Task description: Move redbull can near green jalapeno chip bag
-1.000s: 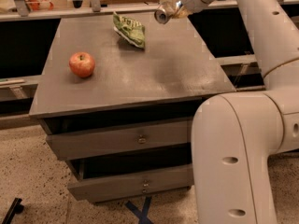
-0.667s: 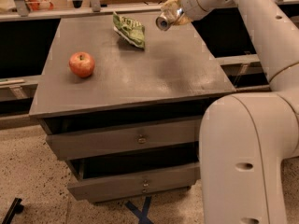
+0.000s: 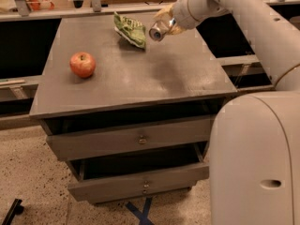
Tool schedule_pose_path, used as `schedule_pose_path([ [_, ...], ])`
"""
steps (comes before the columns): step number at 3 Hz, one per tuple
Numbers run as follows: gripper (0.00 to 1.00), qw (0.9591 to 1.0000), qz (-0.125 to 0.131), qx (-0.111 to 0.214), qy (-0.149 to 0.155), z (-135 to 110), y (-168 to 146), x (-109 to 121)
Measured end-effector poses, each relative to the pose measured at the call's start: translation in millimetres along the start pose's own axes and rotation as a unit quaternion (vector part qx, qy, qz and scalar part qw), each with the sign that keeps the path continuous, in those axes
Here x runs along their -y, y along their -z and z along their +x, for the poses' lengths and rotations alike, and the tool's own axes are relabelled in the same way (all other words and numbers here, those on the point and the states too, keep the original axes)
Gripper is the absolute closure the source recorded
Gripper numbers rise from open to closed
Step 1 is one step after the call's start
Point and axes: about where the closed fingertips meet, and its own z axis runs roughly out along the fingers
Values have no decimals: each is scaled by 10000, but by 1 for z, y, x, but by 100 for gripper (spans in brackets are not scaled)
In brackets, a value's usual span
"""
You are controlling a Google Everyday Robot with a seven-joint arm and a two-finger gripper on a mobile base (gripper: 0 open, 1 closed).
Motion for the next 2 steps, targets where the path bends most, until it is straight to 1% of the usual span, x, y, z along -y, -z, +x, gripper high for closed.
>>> schedule_pose_path([
  [1,100,9999,55,-83,132,15,-18,-16],
  [2,100,9999,90,-63,118,14,-24,-22],
])
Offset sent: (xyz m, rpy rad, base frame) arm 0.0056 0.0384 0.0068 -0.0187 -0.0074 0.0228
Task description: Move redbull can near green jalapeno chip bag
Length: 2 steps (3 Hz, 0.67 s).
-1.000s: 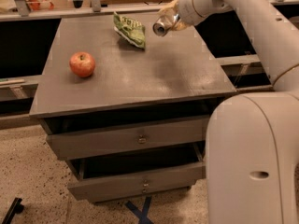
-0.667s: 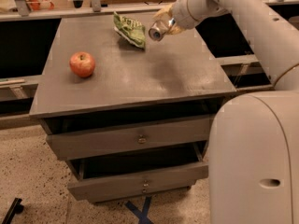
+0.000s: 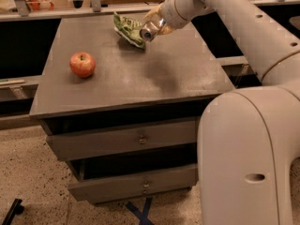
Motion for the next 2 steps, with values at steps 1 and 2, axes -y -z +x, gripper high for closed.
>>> schedule_pose_path([
  [1,100,9998,194,-14,-93,-6,-9,11],
  [2,100,9992,351,-47,-181,-10,-16,24],
])
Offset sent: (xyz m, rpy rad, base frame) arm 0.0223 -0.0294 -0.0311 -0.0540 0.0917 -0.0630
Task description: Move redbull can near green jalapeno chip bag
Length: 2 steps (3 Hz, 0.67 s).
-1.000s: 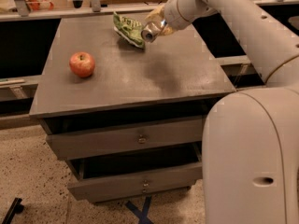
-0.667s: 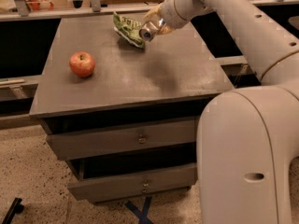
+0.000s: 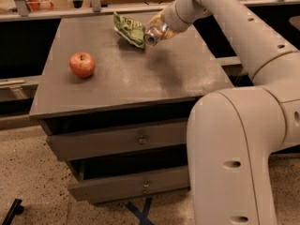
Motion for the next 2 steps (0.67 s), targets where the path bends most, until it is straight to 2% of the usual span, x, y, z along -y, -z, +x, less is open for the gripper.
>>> schedule_pose_path([
  [1,100,9997,200,-131,-76,2,-10,17],
  [2,98,9991,300,-281,-76,7,-17,24],
])
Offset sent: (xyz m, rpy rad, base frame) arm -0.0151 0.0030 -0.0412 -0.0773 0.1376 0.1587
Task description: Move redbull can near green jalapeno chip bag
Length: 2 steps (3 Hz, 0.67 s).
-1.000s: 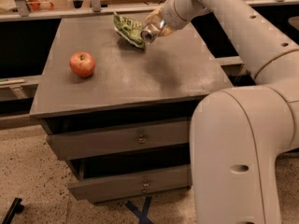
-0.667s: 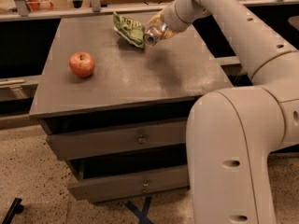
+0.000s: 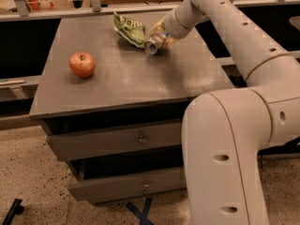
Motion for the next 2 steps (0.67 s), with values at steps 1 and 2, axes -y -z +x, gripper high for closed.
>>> schedule_pose_path([
  [1,67,9991,131,-356,201,14,-5,9],
  [2,43,9982,184,-494,288,19,-6,12],
])
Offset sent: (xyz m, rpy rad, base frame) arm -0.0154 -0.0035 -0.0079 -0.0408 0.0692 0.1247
